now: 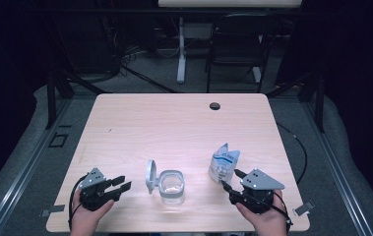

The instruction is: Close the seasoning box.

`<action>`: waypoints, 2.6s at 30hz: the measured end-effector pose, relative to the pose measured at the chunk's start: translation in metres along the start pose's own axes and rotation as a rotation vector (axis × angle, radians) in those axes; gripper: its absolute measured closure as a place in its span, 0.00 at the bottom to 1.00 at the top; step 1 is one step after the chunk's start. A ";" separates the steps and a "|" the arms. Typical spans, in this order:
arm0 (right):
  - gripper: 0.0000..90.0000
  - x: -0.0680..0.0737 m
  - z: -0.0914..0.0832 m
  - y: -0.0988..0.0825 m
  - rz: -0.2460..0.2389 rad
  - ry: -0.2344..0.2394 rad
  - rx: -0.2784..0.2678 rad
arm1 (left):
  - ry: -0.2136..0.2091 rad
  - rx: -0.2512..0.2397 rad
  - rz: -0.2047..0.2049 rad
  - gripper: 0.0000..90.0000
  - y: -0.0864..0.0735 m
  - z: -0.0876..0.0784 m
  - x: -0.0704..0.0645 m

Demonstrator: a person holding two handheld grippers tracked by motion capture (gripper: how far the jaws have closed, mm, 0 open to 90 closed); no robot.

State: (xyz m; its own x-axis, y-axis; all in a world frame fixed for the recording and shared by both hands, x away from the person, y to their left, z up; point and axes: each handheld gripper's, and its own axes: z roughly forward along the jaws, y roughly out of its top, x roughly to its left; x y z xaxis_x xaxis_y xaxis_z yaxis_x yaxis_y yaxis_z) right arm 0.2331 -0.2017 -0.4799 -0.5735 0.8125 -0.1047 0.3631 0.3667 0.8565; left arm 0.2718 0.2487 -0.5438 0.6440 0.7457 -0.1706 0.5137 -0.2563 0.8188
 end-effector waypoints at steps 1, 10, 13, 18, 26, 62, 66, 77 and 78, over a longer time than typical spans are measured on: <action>0.50 -0.001 0.000 -0.001 -0.001 -0.005 0.003 | 0.000 0.000 -0.001 0.68 0.000 0.000 0.000; 0.46 -0.012 0.006 -0.005 0.029 -0.029 0.017 | 0.001 0.007 -0.004 0.68 -0.001 0.000 0.001; 0.46 -0.015 0.009 -0.006 0.038 -0.033 0.024 | -0.001 0.010 -0.002 0.68 -0.001 0.000 0.001; 0.44 -0.017 0.017 -0.005 0.036 -0.045 0.032 | -0.002 0.010 -0.004 0.68 -0.001 -0.001 0.002; 0.43 -0.021 0.027 -0.004 0.039 -0.047 0.031 | 0.001 0.002 -0.008 0.67 -0.001 -0.001 0.003; 0.41 -0.024 0.062 -0.021 0.036 -0.033 0.019 | 0.019 0.006 -0.025 0.67 -0.002 -0.003 0.011; 0.41 -0.024 0.064 -0.023 0.044 -0.030 0.014 | 0.019 0.007 -0.026 0.67 -0.003 -0.002 0.010; 0.41 -0.023 0.071 -0.027 0.050 -0.022 0.035 | 0.019 0.009 -0.020 0.67 -0.003 -0.002 0.010; 0.41 -0.023 0.071 -0.027 0.048 -0.021 0.038 | 0.020 0.010 -0.022 0.67 -0.003 -0.002 0.010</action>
State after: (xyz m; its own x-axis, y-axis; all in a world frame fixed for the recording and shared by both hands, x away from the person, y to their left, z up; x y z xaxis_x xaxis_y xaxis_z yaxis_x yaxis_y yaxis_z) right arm 0.2886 -0.1977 -0.5371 -0.5393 0.8387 -0.0754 0.4172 0.3439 0.8413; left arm 0.2758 0.2585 -0.5470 0.6213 0.7632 -0.1774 0.5330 -0.2458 0.8096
